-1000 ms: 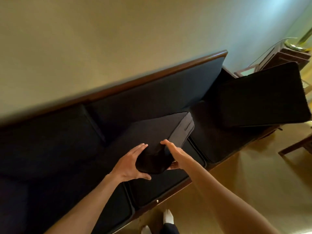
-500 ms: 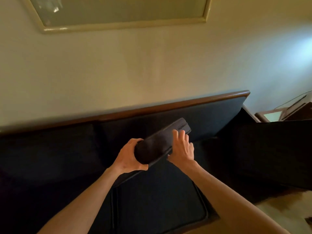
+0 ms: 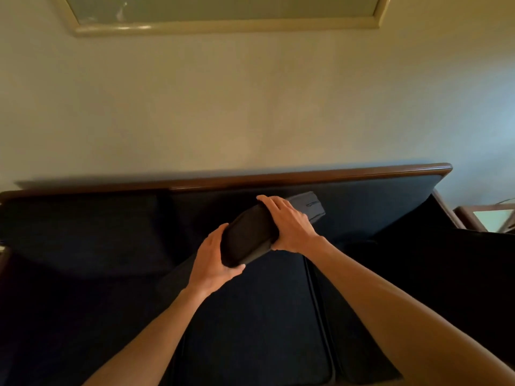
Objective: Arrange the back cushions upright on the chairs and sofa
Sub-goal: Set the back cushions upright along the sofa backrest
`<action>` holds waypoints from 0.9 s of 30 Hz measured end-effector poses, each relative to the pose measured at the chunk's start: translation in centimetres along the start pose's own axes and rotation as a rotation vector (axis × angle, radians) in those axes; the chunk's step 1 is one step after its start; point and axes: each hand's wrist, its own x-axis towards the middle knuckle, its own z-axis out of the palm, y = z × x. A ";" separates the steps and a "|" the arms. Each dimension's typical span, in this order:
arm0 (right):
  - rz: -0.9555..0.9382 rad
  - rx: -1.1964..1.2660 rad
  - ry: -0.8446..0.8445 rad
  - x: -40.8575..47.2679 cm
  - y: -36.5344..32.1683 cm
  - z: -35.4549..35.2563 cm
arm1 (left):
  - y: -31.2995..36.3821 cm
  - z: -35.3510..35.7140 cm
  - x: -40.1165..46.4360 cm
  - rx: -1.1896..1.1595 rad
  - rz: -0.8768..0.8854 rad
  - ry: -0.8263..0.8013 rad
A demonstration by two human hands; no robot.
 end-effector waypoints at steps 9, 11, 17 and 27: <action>-0.043 -0.830 -0.017 -0.2 -4.5 3.0 | -1.7 3.2 2.4 0.189 -0.090 -0.017; -0.052 -0.828 -0.113 0.4 -3.5 3.0 | -1.9 4.3 2.5 0.214 -0.072 -0.036; -0.011 -0.657 -0.200 0.9 1.7 0.7 | -3.4 4.6 3.4 0.397 -0.088 -0.091; 0.158 -0.310 -0.235 0.4 7.5 -1.3 | 0.6 0.8 8.4 0.493 0.084 -0.279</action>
